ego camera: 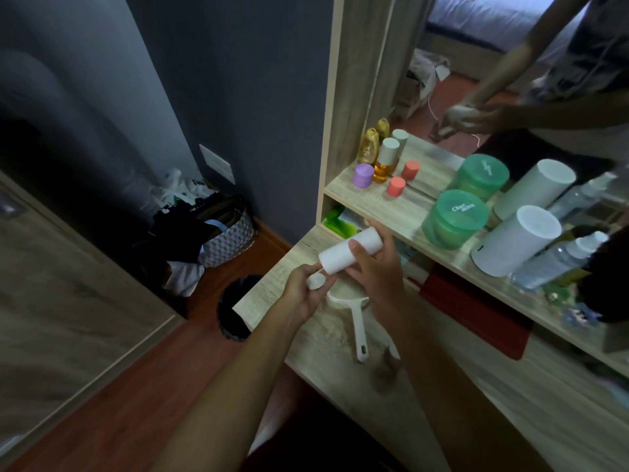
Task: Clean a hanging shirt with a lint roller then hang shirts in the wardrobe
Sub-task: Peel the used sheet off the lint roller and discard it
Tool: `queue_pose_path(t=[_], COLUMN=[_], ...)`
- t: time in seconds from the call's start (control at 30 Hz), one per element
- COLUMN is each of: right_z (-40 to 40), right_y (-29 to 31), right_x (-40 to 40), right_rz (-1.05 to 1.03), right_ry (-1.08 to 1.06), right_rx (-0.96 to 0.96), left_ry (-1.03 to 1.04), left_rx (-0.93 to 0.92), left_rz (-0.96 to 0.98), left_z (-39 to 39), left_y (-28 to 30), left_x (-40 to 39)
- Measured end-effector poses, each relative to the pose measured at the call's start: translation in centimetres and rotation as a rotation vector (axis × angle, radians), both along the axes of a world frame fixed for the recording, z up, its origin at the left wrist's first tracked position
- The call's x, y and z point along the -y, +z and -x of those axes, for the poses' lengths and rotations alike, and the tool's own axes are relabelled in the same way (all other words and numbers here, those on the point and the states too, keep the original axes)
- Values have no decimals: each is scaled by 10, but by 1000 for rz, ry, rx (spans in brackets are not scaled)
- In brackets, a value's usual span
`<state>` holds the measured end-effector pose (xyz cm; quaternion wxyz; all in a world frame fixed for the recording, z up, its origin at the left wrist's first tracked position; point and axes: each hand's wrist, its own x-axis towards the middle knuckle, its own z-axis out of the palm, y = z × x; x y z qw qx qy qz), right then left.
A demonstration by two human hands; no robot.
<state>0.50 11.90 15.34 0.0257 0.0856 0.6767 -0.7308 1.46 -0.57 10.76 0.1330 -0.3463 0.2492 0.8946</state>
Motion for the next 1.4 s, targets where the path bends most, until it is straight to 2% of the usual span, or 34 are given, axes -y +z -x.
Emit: queue_pose_path(t=[0.17,0.23,0.3,0.37,0.47,0.7,0.73,0.83,0.93,1.0,1.07,1.2,1.4], right_z=[-3,-7,-12,-16,-22,-28,-28,-25,-20,-17,-17,-19,-26], right_y=[-1,-3,-3,-5,-11,-28,-30,-30,-25,-24,-24,-25,-31], right_x=[-15,-24,-32,-40,-48,-52,-51,-40,-23,-10,3,17,22], right_rz=[115,156,213,250,216,228,233,239,243,226,245,571,540], right_ry=[-37,-42,-53,-70,-89,-114,-109,-129,-115,-56,-16,-32,84], right_rx=[102,119,149,193,247,297,300,309,296,295,335,528,497], left_ry=[-27,-150,-331,-374,-434,-625,-566,-358,-418,-469,-502,-472,-471], left_rx=[172,196,127,-26,-149,-112,-133,-324,-408,-458,-506,-495,-462], left_rz=[234,463,892,1151,1302,1781,1759,1391,1081,1095,1209,1306,1362], left_z=[4,7,6,2,-4,3,4,4,2,0,-3,-5,-15], left_y=[-31,-51,-73,-87,-99,-106,-100,-61,-1,23,31,33,37], left_x=[24,32,38,40,39,30,28,15,1,1,9,35,52])
